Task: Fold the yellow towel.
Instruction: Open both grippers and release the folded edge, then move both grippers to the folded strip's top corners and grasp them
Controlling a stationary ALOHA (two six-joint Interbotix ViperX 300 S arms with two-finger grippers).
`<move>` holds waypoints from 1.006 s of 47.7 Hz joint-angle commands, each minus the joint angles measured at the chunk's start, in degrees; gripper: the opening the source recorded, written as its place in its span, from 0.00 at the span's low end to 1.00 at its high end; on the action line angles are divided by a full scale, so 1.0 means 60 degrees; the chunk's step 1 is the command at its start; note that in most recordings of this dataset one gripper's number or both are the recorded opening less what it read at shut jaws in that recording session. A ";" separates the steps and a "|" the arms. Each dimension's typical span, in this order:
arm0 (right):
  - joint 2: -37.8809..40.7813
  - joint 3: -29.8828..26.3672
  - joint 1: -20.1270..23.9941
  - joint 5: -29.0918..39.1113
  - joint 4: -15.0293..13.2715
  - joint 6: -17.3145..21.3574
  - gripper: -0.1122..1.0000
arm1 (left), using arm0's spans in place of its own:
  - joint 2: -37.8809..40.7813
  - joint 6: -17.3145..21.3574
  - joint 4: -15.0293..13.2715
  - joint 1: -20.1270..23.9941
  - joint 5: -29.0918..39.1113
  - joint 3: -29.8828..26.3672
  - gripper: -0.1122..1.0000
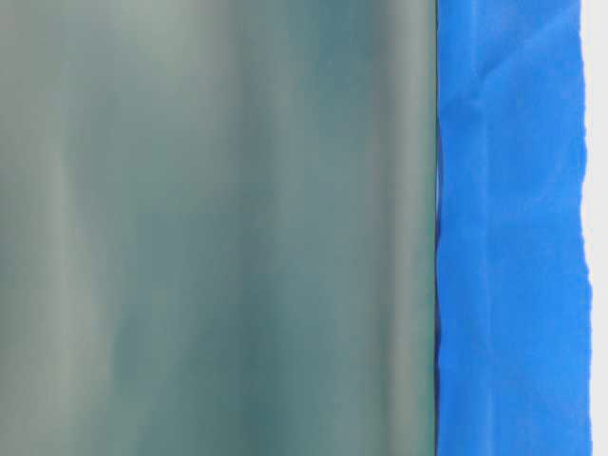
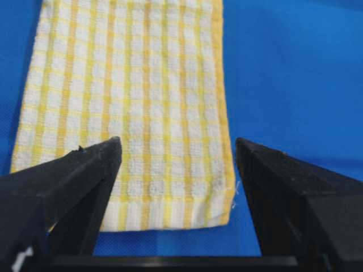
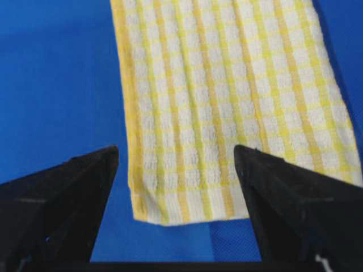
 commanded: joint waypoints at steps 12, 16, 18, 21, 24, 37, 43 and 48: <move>-0.0176 -0.0205 -0.1479 -0.0015 -0.0103 -0.0103 0.76 | -0.0410 0.0146 0.0015 0.0967 0.0205 -0.0205 0.72; -0.0117 -0.0249 -0.1934 0.0088 -0.0176 -0.0205 0.76 | -0.0337 0.0220 0.0044 0.1406 0.0220 -0.0264 0.72; -0.0088 -0.0264 -0.2183 0.0176 -0.0205 -0.0293 0.76 | -0.0293 0.0337 0.0044 0.1582 0.0234 -0.0293 0.72; 0.0000 -0.0293 -0.2461 0.0249 -0.0205 -0.0366 0.76 | -0.0205 0.0557 0.0029 0.1802 0.0264 -0.0322 0.72; 0.0146 -0.0352 -0.2695 0.0293 -0.0205 -0.0425 0.76 | -0.0059 0.0762 0.0044 0.2007 0.0264 -0.0337 0.72; 0.1260 -0.0601 -0.3003 0.0352 -0.0293 -0.0498 0.76 | 0.1201 0.0967 0.0044 0.2490 0.0190 -0.0410 0.72; 0.1875 -0.0674 -0.3018 0.0352 -0.0293 -0.0483 0.76 | 0.1802 0.0938 0.0029 0.2490 0.0161 -0.0527 0.71; 0.2139 -0.0659 -0.3018 0.0366 -0.0264 -0.0454 0.76 | 0.2241 0.0894 0.0029 0.2476 0.0161 -0.0630 0.71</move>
